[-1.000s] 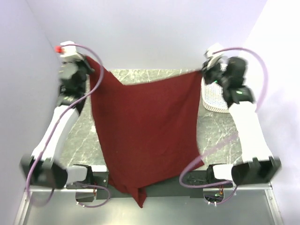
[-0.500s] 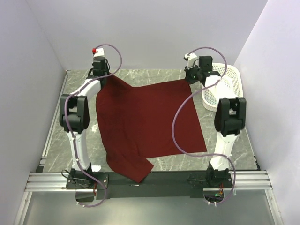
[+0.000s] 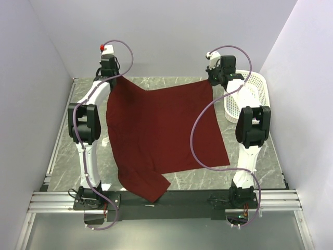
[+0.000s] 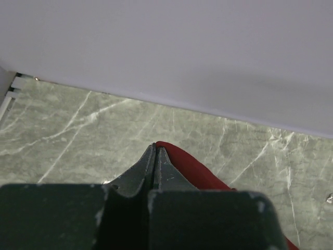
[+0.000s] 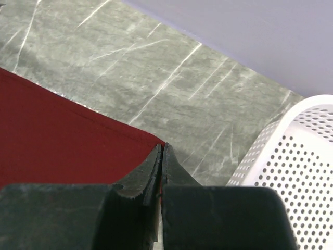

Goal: Fold and stack the t-shirts
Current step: Flatten the tshirt out

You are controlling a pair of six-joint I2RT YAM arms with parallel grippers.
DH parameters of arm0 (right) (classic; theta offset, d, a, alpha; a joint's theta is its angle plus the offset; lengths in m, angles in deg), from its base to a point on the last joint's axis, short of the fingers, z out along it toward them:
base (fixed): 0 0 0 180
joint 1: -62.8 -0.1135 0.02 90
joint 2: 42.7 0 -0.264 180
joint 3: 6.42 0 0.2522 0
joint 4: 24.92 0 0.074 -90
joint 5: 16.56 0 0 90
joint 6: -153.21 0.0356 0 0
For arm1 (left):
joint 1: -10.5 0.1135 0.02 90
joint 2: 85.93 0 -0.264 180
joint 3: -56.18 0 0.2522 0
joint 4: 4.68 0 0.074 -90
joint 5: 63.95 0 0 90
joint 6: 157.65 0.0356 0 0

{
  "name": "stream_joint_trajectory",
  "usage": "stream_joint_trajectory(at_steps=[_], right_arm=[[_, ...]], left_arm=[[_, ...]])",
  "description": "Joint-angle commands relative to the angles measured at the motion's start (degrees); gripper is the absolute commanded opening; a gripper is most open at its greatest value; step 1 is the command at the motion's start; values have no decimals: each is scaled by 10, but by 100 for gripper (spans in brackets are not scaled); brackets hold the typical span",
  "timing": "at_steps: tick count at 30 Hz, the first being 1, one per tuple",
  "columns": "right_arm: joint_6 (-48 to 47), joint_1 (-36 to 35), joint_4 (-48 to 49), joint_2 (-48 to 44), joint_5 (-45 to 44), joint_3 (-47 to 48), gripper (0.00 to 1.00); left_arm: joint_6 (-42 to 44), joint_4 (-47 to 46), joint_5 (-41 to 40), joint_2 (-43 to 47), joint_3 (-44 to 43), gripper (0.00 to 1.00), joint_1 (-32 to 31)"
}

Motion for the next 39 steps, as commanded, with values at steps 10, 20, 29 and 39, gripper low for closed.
stream_joint_trajectory(at_steps=[10,20,29,39], right_arm=[[-6,9,25,-207,102,-72,0],[-21,10,-103,-470,115,94,0],[30,9,-176,-501,105,314,0],[11,14,-134,-511,73,168,0]], left_arm=[[-20,-61,-5,244,64,0,31],[-69,-78,-17,567,112,1,41],[-45,-79,-68,700,57,1,41],[-38,-99,-66,636,98,1,38]])
